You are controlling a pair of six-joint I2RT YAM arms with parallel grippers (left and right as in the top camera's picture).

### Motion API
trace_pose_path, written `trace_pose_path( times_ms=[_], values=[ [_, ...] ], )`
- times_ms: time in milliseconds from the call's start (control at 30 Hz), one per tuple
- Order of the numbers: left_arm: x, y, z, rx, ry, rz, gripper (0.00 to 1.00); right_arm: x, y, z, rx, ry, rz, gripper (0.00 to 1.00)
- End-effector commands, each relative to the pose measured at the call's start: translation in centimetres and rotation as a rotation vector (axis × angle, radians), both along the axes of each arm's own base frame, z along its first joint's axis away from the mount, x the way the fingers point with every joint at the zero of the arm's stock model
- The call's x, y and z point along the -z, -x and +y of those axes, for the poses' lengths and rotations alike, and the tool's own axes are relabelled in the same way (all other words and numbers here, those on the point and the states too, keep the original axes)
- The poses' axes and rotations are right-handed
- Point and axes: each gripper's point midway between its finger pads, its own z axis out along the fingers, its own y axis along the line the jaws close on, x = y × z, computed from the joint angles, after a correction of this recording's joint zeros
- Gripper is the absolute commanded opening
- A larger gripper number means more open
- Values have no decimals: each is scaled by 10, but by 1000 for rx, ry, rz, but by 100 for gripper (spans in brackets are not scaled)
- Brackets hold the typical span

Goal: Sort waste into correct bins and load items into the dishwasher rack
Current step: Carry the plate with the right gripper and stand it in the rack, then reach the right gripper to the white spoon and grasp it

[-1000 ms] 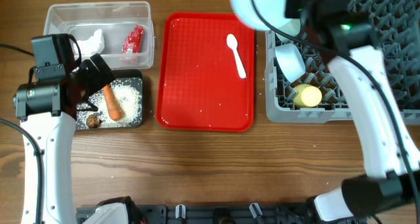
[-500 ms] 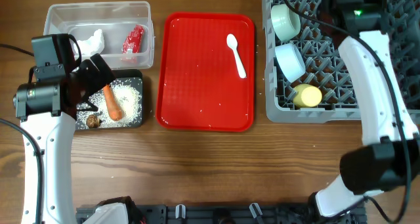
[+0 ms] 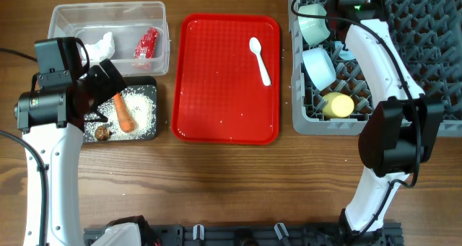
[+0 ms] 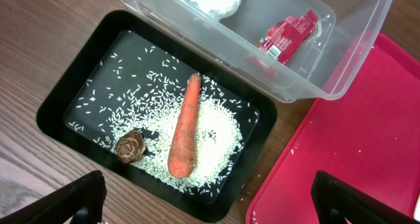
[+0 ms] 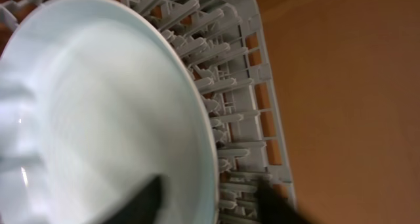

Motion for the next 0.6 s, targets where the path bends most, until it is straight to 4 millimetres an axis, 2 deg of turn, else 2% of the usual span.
trace_pose_path(
  times_ms=[0, 67, 100, 167, 200, 233, 267, 333, 367, 433, 467, 500, 533, 567],
  values=[
    [-8, -1, -1, -5, 9, -26, 100, -8, 1, 8, 21, -50, -73, 100],
    [-8, -1, -1, -5, 9, -26, 100, -28, 7, 14, 20, -78, -128, 100],
    [-8, -1, -1, -5, 9, -26, 100, -56, 12, 31, -46, -156, -183, 100],
    [-8, -1, -1, -5, 9, -26, 100, -76, 16, 68, -193, -313, -205, 100],
    [-8, -1, -1, -5, 9, -26, 100, -83, 19, 99, -310, -436, -205, 100],
    [-8, -1, -1, -5, 9, -26, 100, -95, 27, 150, -507, -632, -189, 100],
    [-8, -1, -1, -5, 9, -26, 100, -103, 38, 187, -657, -771, -159, 100],
    [-8, -1, -1, -5, 9, -26, 100, -115, 52, 239, -873, -993, -123, 100],
    [-8, -1, -1, -5, 9, -26, 100, -110, 50, 249, -910, -1042, -107, 100],
    [-8, -1, -1, -5, 9, -26, 100, -83, 38, 251, -868, -1051, -64, 98],
    [-8, -1, -1, -5, 9, -26, 100, -66, 32, 249, -820, -1051, -43, 97],
    [-8, -1, -1, -5, 9, -26, 100, -38, 23, 249, -744, -1063, -6, 90],
    [-8, -1, -1, -5, 9, -26, 100, -22, 20, 253, -716, -1073, 21, 87],
    [-8, -1, -1, -5, 9, -26, 100, 5, 16, 258, -668, -1062, 62, 84]
  ],
)
